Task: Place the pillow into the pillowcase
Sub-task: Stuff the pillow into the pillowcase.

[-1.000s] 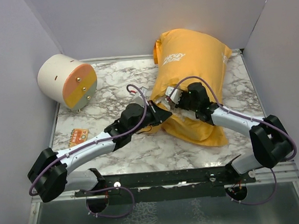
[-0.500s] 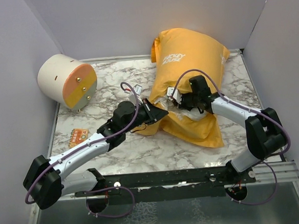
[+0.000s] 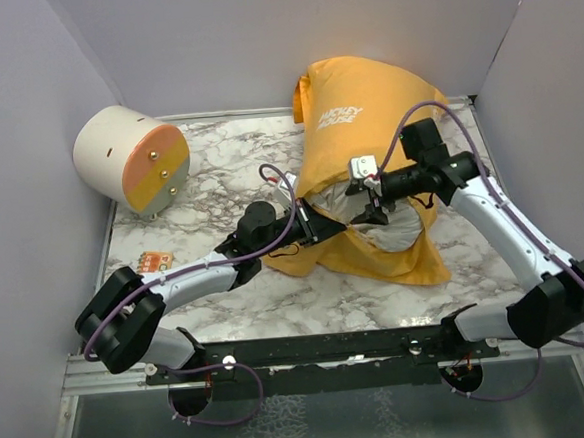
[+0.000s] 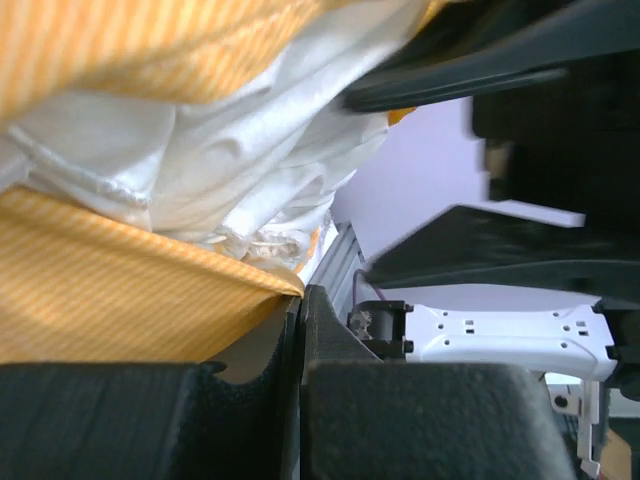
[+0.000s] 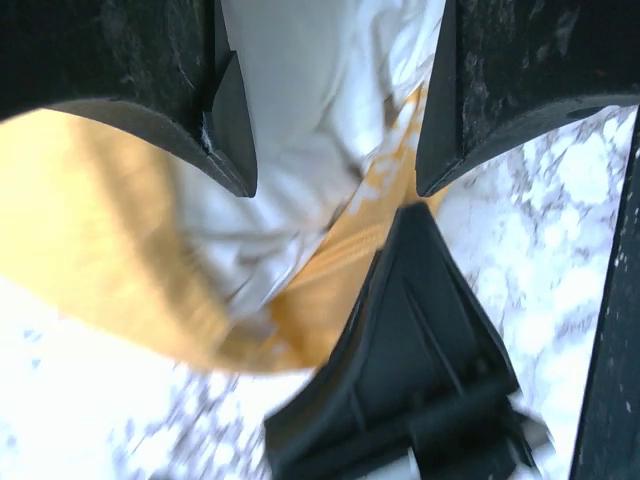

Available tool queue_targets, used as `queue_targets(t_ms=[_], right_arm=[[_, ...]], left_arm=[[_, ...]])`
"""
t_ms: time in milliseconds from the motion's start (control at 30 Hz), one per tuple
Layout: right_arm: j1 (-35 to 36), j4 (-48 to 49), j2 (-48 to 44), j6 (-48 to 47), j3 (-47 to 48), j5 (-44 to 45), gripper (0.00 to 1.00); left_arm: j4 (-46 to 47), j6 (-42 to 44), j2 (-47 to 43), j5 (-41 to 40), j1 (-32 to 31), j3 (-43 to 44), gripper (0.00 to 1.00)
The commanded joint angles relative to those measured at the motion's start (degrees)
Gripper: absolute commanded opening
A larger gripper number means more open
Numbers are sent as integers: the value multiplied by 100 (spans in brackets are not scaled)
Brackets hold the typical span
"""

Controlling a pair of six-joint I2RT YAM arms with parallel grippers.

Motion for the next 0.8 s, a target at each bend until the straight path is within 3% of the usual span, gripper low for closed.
queue_targets(t_ms=[0, 100, 200, 333, 533, 767], right_arm=[[-38, -1047, -381, -505, 937, -925, 65], [-35, -2223, -492, -1479, 1391, -870, 67], [-34, -2573, -762, -1811, 1088, 262, 67], [-50, -2227, -1267, -1559, 96, 1747, 69], [-92, -1279, -1665, -1353, -1025, 2762, 70], [-182, 8, -1454, -1628, -1798, 3781, 70]], left_arm=[[659, -53, 50, 549, -20, 26, 0], [607, -22, 65, 560, 0, 26, 0], [551, 34, 38, 589, 12, 33, 0], [423, 121, -3, 634, 20, 44, 0], [221, 204, -151, 650, 18, 13, 0], [170, 223, -194, 686, 24, -10, 0]])
